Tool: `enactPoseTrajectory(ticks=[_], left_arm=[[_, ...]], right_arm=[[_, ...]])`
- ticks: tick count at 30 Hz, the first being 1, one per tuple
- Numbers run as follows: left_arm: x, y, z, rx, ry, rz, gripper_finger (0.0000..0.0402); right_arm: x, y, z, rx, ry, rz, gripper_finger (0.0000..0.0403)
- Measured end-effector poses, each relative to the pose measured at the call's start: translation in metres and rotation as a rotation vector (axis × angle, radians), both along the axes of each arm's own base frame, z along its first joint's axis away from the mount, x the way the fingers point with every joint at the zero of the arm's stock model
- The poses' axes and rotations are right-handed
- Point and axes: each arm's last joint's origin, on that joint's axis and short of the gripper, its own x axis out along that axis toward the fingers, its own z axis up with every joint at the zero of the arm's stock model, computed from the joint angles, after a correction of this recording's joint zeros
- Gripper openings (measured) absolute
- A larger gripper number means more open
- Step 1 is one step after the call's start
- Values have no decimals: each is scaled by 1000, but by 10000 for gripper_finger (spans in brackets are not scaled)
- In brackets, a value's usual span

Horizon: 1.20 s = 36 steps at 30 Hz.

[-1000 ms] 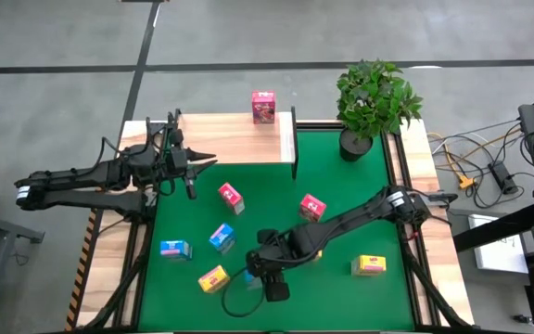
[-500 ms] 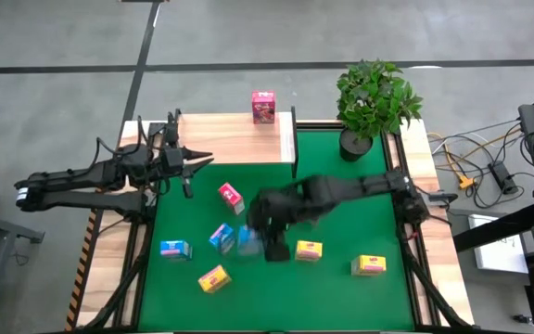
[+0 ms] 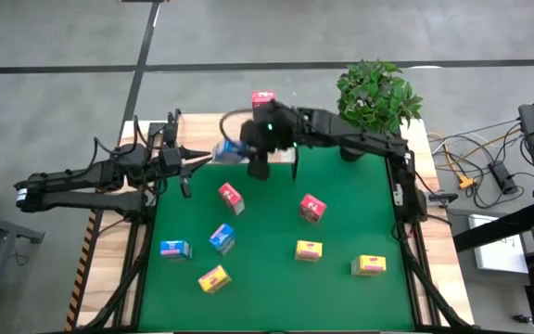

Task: Stack cereal on shelf
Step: Put the right blue cereal on the shelf

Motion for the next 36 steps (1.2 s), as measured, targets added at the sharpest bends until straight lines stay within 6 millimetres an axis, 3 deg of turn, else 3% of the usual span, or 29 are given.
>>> enactPoseTrajectory(ticks=[5,10,18,28,36], left_arm=[[-1,0,1,24,-5,-2,41],[-1,0,2,30,-13,-2,41],[0,0,2,24,-8,-2,41],[0,0,2,24,-16,-1,41],[0,0,2,26,-15,-1,41]], right_arm=[[3,-39,-16,-15,46,-62,139],[3,-61,-28,-25,88,-92,139],[5,-66,-33,-40,95,-89,142],[8,-69,-42,-27,104,-102,200],[6,-70,-40,-20,97,-114,210]])
